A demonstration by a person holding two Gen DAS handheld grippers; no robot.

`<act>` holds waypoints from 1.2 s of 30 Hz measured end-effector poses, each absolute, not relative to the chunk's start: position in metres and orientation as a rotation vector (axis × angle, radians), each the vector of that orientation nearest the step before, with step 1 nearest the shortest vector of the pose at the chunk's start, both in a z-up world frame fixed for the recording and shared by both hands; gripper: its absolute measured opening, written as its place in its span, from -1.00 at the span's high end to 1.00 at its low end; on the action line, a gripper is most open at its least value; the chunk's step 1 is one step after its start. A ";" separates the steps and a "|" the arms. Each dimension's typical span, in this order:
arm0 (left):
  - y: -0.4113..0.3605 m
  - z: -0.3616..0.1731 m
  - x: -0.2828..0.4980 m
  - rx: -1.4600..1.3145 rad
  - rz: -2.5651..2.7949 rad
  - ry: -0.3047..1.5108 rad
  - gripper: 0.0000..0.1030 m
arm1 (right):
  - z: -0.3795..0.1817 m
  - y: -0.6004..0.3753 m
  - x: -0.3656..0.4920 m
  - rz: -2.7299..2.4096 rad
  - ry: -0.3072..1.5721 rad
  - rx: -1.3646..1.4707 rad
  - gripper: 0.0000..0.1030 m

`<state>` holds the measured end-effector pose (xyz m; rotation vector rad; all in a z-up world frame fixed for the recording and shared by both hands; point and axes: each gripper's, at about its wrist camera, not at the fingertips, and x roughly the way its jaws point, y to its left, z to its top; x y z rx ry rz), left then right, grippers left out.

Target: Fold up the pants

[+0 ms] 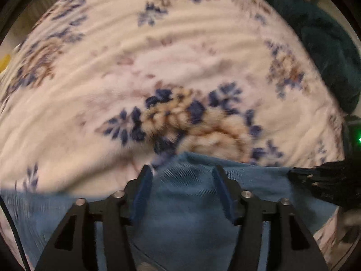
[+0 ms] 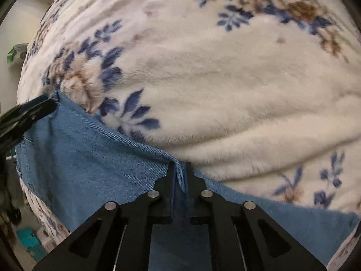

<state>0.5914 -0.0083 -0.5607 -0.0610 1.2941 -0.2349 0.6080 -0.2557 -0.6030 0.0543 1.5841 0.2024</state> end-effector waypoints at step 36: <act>-0.252 -0.566 0.411 0.088 -0.112 1.326 -0.97 | -0.594 -0.677 0.207 -0.447 0.914 1.162 -0.62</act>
